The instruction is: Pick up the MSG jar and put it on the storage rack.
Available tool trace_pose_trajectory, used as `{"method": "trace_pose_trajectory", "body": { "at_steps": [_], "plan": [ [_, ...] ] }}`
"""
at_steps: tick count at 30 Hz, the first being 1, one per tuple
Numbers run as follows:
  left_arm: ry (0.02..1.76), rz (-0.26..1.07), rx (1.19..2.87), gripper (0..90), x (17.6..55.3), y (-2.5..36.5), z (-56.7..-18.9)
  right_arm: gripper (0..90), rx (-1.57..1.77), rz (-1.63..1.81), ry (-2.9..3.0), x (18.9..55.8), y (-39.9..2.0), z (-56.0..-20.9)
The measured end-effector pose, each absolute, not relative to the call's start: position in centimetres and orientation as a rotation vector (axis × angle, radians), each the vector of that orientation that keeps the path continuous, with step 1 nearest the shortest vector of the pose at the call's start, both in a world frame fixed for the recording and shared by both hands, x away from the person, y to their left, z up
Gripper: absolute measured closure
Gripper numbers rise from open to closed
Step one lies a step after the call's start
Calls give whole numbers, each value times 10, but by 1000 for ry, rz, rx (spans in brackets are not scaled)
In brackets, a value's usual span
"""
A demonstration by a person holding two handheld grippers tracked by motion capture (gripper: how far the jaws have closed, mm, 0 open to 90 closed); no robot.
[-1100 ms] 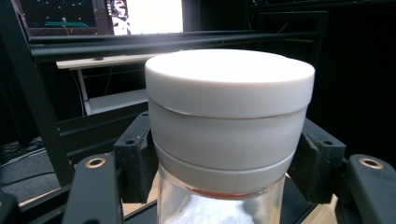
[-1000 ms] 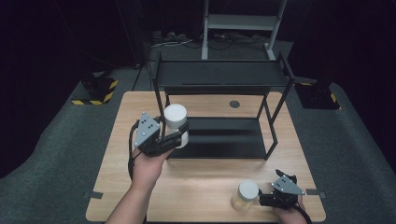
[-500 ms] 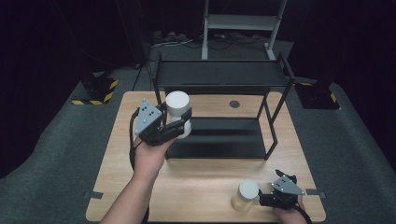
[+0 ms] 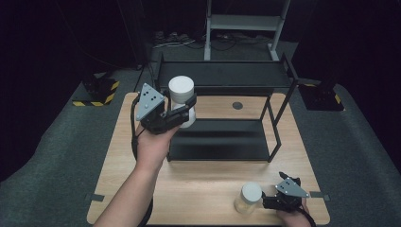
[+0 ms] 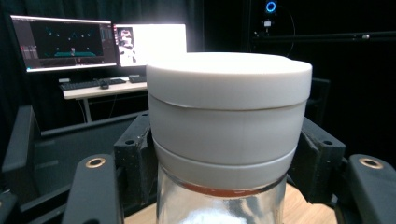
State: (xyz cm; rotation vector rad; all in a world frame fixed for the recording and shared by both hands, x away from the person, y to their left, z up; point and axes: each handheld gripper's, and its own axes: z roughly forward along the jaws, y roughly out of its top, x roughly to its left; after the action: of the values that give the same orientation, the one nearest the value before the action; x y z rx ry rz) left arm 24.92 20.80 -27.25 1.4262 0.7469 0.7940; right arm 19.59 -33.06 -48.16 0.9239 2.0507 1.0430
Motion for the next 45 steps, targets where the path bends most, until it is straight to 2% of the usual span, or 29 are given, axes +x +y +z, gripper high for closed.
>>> {"method": "trace_pose_trajectory", "body": {
  "at_steps": [19,45],
  "plan": [
    [737,830,1398,347,270,188,-235,0,930,1051,2048,196,-332,-482],
    [809,864,1389,347,311,160,-219,0,922,1053,2043,195,-332,-483]
  ]
}}
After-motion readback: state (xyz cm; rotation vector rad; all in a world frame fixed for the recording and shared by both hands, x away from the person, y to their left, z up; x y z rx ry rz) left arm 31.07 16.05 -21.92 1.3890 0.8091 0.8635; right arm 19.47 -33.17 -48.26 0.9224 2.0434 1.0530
